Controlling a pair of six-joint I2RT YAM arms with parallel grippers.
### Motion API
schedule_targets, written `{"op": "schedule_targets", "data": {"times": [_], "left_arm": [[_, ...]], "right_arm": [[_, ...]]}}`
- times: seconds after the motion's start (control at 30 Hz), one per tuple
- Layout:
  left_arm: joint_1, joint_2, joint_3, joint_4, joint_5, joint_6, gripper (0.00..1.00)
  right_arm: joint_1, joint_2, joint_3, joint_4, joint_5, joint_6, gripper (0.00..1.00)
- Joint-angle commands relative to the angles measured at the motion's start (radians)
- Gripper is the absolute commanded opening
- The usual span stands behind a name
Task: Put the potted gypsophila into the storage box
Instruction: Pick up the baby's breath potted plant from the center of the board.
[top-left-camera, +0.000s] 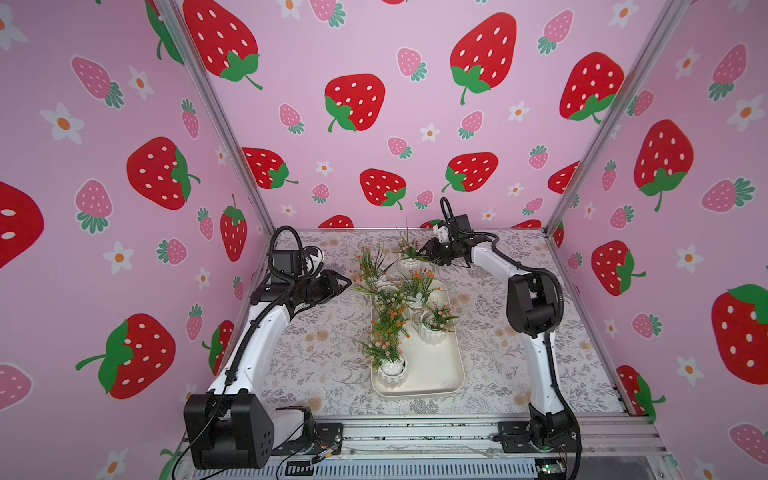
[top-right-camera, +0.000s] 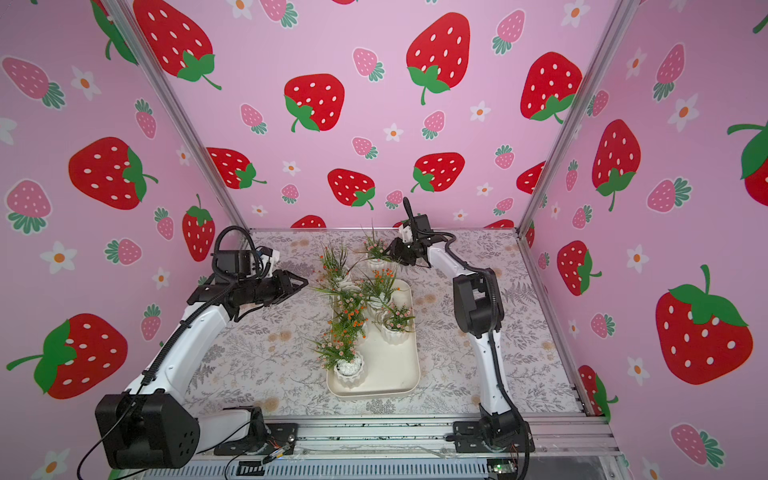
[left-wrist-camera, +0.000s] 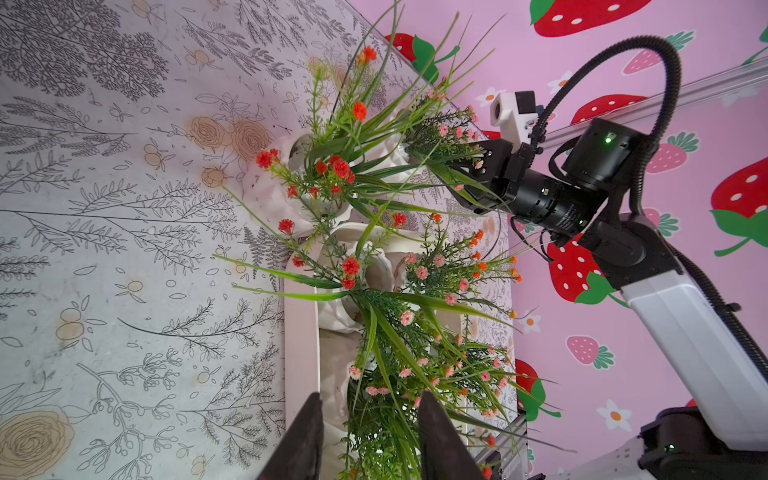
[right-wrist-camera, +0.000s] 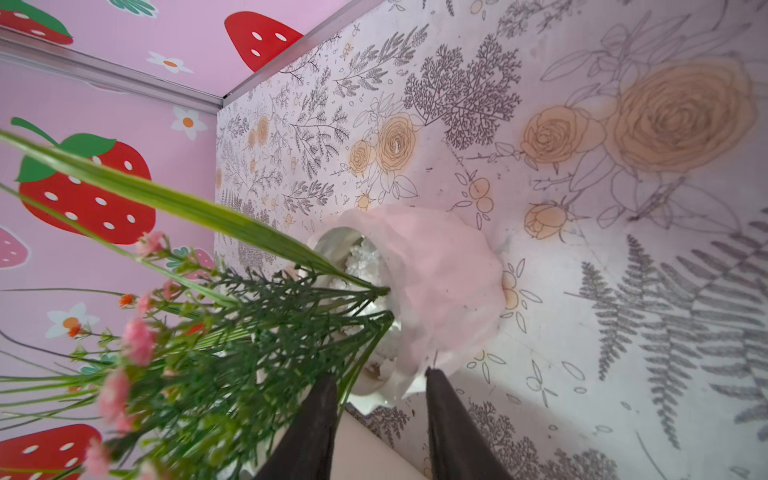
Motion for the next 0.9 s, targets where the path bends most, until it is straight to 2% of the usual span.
{"op": "schedule_targets", "data": {"times": [0.0, 0.27, 0.5, 0.73, 0.87], "left_arm": [[0.006, -0.010, -0.005, 0.013, 0.017, 0.002, 0.41], [0.006, -0.011, -0.004, 0.010, 0.014, 0.002, 0.41], [0.006, -0.011, -0.005, 0.011, 0.014, 0.000, 0.41], [0.007, -0.011, -0.008, 0.012, 0.013, -0.004, 0.41], [0.008, -0.013, -0.008, 0.012, 0.012, -0.006, 0.40]], "right_arm": [[0.011, 0.034, 0.056, -0.070, 0.058, -0.003, 0.32], [0.023, 0.082, 0.139, -0.156, 0.112, -0.033, 0.23], [0.031, 0.106, 0.170, -0.203, 0.150, -0.063, 0.21], [0.033, 0.123, 0.181, -0.223, 0.133, -0.062, 0.18], [0.035, 0.118, 0.183, -0.261, 0.185, -0.079, 0.17]]}}
